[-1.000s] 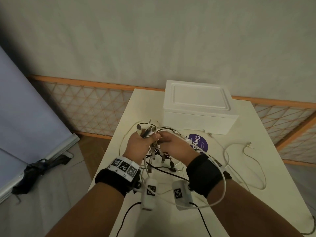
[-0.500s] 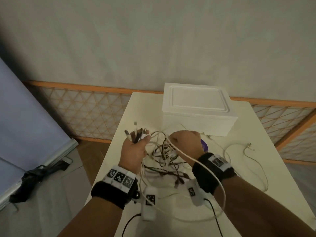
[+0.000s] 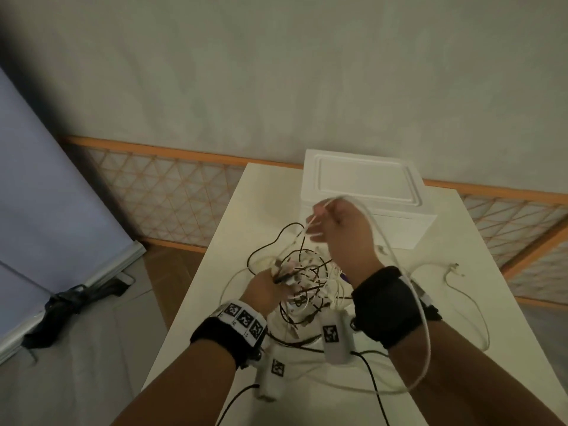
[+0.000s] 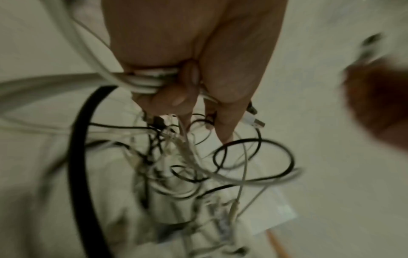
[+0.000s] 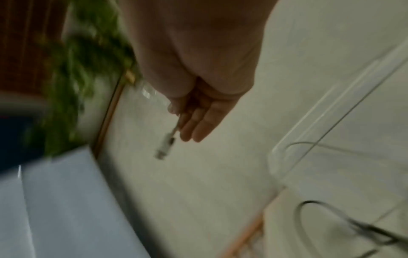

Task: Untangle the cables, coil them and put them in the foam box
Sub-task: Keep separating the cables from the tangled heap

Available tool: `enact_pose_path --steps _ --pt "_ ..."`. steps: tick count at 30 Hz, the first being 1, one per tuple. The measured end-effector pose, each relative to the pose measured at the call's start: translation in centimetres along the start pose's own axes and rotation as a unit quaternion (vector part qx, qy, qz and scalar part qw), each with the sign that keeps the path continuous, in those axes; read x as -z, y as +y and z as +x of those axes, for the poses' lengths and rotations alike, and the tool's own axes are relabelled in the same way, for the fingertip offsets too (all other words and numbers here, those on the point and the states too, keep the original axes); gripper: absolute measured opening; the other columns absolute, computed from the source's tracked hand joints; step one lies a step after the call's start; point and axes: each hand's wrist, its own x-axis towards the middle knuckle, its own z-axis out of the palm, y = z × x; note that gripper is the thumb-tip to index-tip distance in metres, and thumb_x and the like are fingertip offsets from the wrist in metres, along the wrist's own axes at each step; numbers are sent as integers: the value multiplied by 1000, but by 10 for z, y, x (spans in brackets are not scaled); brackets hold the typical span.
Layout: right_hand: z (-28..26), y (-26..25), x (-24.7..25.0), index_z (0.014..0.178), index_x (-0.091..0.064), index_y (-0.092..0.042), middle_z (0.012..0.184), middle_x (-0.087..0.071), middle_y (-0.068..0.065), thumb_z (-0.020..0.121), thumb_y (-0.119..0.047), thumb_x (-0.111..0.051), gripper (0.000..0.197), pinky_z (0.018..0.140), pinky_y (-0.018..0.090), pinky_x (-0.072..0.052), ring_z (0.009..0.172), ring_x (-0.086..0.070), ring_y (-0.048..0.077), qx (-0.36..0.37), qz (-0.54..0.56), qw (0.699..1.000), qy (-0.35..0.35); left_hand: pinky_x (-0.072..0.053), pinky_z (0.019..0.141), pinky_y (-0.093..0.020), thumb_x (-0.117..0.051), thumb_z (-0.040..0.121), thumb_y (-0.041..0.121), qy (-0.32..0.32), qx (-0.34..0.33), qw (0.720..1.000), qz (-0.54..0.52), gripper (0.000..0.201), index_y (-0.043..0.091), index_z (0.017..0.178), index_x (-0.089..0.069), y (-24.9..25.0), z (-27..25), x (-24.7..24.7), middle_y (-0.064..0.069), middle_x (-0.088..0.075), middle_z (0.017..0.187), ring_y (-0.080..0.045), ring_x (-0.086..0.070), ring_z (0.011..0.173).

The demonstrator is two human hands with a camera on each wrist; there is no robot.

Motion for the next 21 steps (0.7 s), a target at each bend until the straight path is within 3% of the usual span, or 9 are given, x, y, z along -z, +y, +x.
enact_pose_path --steps 2,4,7,9,10,13,16,19,21 --pt "8 -4 7 83 -60 -14 82 -68 7 95 -11 -49 17 66 36 -59 71 -68 20 51 -34 998 -7 -45 93 -29 -67 86 31 -41 34 969 240 37 12 116 -59 -19 1 1 -2 -63 113 -18 -58 106" --pt "13 10 16 85 -64 -12 88 -67 5 94 -22 -52 18 80 40 -55 81 -64 19 73 -298 943 -129 -43 98 -31 -63 86 38 -70 35 925 371 42 17 121 -57 -33 1 3 -2 -62 120 -22 -56 113" --pt "0 50 17 87 -72 -15 108 -62 2 88 -26 -62 14 93 29 -42 104 -56 17 41 -479 813 -328 -41 85 -24 -54 92 27 -44 -1 936 350 19 21 109 -61 -27 4 -3 -2 -64 109 -19 -59 102" --pt "-17 80 12 92 -73 -13 114 -57 6 86 -25 -63 16 89 30 -42 107 -53 21 23 -518 737 -434 -43 77 -25 -56 92 28 10 -3 973 231 13 22 98 -65 -13 6 -7 -2 -68 97 -16 -59 86" --pt "-23 92 12 95 -72 -12 114 -57 8 87 -25 -62 18 87 31 -44 105 -54 24 4 -529 721 -448 -47 73 -30 -59 90 28 25 -5 989 145 10 23 89 -67 -3 5 -7 -2 -70 88 -18 -60 76" --pt "-22 107 21 95 -70 -11 103 -61 10 90 -18 -54 18 83 33 -50 94 -61 27 -3 -528 761 -376 -34 48 -27 -61 91 23 19 -43 996 -73 21 24 70 -62 33 -6 4 -1 -64 64 -15 -44 45" --pt "-7 87 43 94 -73 -16 98 -62 3 92 -26 -57 18 82 25 -47 89 -59 15 61 -463 846 -258 -23 41 -20 -61 92 17 9 -82 984 -159 8 17 87 -55 57 -18 32 -9 -71 76 -8 -32 36" --pt "9 63 79 84 -74 -18 105 -64 -5 86 -26 -68 10 90 -2 -24 113 -46 1 90 -411 883 -208 -25 38 -19 -63 91 18 71 -46 982 -167 9 17 87 -55 40 -14 61 -13 -73 88 -5 -37 34" --pt "13 60 112 78 -71 -24 114 -65 0 83 -18 -71 8 96 8 -27 119 -51 10 32 -424 892 -151 -25 37 -19 -64 91 20 125 1 975 -185 18 15 76 -54 25 -15 70 -11 -69 79 -6 -32 33"
